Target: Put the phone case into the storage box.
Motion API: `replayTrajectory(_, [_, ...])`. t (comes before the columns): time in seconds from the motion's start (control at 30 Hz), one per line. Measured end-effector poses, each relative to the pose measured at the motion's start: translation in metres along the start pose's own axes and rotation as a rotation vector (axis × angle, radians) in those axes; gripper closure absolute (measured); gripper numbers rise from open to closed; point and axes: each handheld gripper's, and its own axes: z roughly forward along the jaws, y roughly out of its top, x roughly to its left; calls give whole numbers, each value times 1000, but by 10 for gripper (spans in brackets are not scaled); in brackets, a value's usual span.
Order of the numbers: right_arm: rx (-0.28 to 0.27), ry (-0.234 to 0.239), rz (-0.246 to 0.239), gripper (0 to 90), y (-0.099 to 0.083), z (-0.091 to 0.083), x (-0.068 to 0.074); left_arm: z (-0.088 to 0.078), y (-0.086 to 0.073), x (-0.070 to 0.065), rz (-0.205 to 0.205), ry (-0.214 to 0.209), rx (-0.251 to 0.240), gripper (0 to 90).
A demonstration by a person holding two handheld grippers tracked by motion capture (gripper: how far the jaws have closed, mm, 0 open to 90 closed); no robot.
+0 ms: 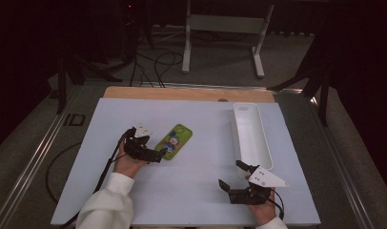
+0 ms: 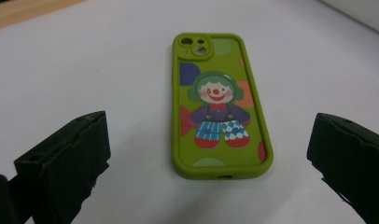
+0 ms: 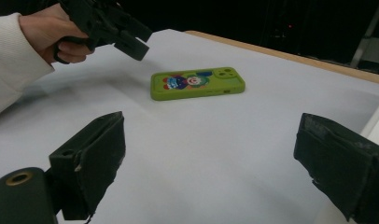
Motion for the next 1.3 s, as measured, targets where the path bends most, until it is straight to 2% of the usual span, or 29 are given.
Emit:
replayTrajectory(0.17, [0,1,-2,89,0,0,0,8,1,-2,0,-10,24,0])
replayTrajectory(0.33, [0,0,-4,89,0,0,0,16,5,-9,18,7,52,0])
replayTrajectory(0.5, [0,-1,-5,89,0,-1,0,22,9,-14,20,3,56,0])
replayTrajectory(0.87, [3,0,-5,89,0,0,0,33,8,-16,22,5,101,0])
replayTrajectory(1.3, [2,-2,-4,89,0,0,0,44,6,-16,7,-2,153,11])
